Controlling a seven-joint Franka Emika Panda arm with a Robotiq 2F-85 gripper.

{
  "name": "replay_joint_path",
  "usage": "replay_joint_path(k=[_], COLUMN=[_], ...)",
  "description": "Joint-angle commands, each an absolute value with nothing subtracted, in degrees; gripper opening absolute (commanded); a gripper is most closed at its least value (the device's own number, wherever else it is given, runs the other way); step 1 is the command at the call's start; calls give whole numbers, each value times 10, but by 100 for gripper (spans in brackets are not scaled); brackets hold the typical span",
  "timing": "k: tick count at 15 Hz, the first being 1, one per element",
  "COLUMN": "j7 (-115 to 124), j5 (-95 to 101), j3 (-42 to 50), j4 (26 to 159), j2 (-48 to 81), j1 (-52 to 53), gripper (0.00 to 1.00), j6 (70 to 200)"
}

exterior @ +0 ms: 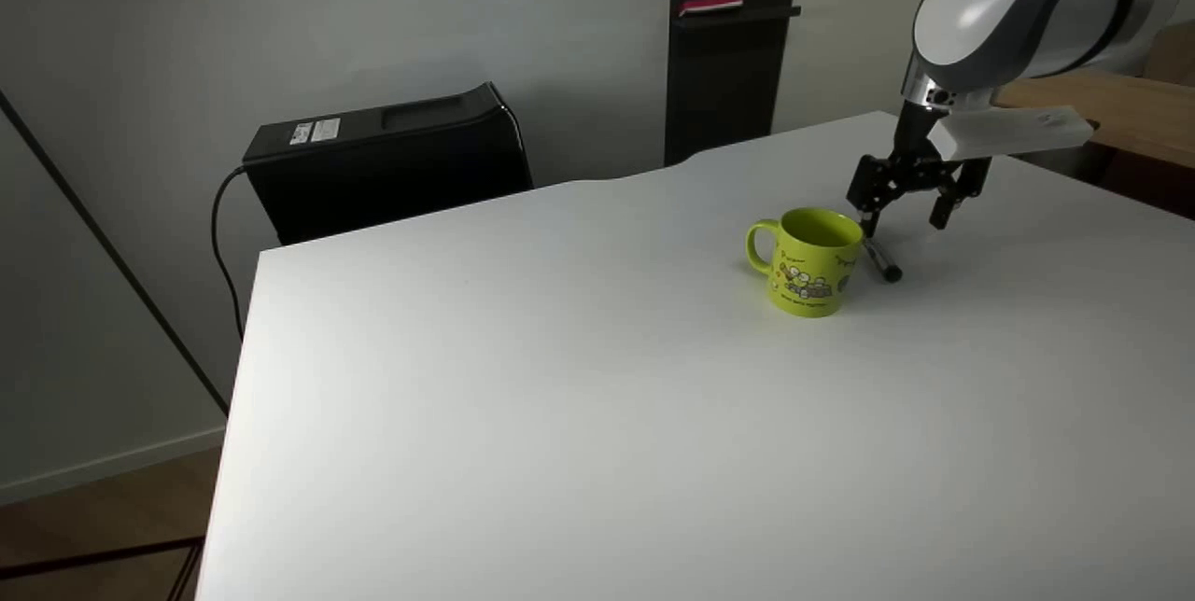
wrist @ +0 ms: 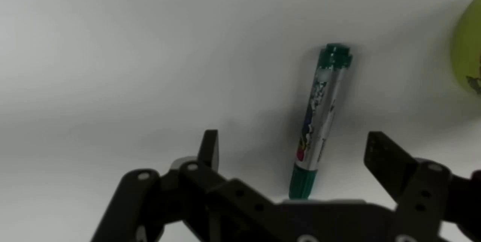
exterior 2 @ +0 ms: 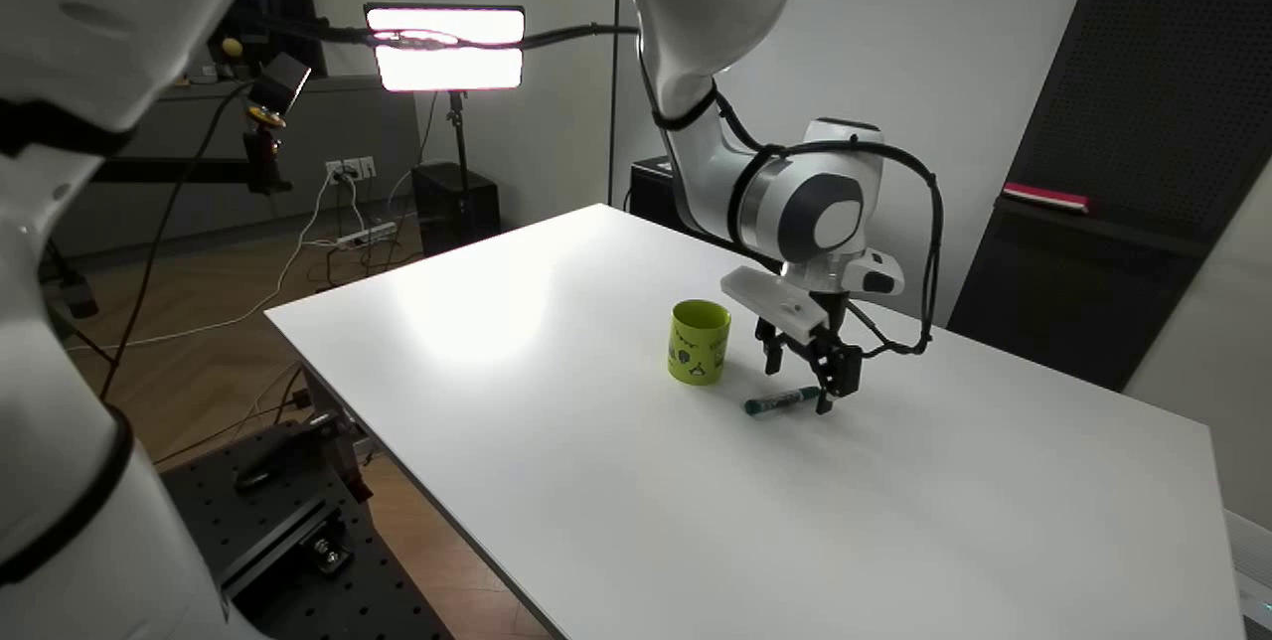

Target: Take the marker off of the table and place it in the green cup

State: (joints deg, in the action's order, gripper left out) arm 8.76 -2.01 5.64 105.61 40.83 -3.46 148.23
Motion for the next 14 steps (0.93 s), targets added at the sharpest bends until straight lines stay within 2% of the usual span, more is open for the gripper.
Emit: replay_joint_path(k=[1,11,12,14], j7=[99,101,101,101], j5=[-24,-22,-22,-21], j3=[61,65,65,66], j4=[1047,1048,1048,1047], j2=[425,442,442,442], j1=[-29,-19,-19,-17], gripper=[100,99,75,71], j6=[1517,1552,1552,1549])
